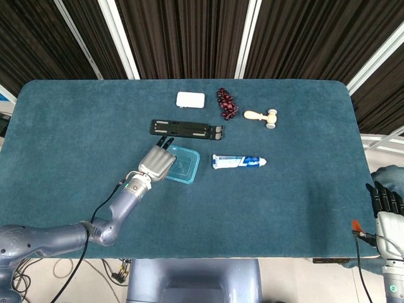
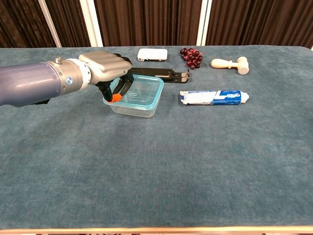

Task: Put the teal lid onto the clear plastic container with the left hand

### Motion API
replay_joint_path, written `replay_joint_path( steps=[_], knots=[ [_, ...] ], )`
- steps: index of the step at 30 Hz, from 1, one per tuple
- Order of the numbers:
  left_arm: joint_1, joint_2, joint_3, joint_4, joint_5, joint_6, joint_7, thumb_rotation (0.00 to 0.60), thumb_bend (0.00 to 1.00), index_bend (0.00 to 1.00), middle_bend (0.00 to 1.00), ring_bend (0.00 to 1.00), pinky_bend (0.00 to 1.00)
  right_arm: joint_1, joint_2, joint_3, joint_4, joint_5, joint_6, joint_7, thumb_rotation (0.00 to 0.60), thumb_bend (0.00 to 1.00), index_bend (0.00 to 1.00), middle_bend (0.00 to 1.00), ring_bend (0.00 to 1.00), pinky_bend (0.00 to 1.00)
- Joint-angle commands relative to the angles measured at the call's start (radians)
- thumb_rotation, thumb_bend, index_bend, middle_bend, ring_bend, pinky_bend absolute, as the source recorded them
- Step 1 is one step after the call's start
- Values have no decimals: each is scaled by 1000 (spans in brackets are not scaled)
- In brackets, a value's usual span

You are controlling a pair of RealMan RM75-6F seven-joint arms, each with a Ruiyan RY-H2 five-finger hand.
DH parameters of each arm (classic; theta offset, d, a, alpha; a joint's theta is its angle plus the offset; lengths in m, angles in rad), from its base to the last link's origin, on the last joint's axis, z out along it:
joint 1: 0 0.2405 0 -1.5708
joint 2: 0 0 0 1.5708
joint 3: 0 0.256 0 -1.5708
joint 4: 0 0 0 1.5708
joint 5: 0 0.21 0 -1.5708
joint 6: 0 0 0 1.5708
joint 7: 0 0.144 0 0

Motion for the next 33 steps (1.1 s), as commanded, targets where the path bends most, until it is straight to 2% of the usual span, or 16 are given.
replay_joint_path(
  steps=[1, 13, 22, 28, 33],
  knots=[
    [1, -2, -1, 3, 6, 2, -3, 600, 501, 721, 543, 28, 0, 0, 0, 0, 0, 0, 0, 0, 600, 363, 69, 0, 7, 0],
    [-17, 39, -78, -42, 28, 23, -56, 600, 501, 721, 539, 28, 0, 0, -1, 0, -1, 5, -3, -4, 600, 362, 69, 0, 7, 0],
    [-67, 23, -115, 38, -71, -43, -30, 600, 501, 721, 547, 28, 0, -1, -1, 4, -4, 15, -3, -8, 600, 362, 70, 0, 7, 0],
    [-81, -4, -107, 111, -119, -83, -32, 600, 501, 721, 547, 28, 0, -1, -1, 4, -5, 17, -4, -9, 600, 362, 69, 0, 7, 0],
    [-84, -23, -105, 152, -120, -102, -56, 600, 501, 722, 548, 33, 0, -1, -1, 4, -6, 17, -5, -9, 600, 362, 69, 0, 7, 0]
  ],
)
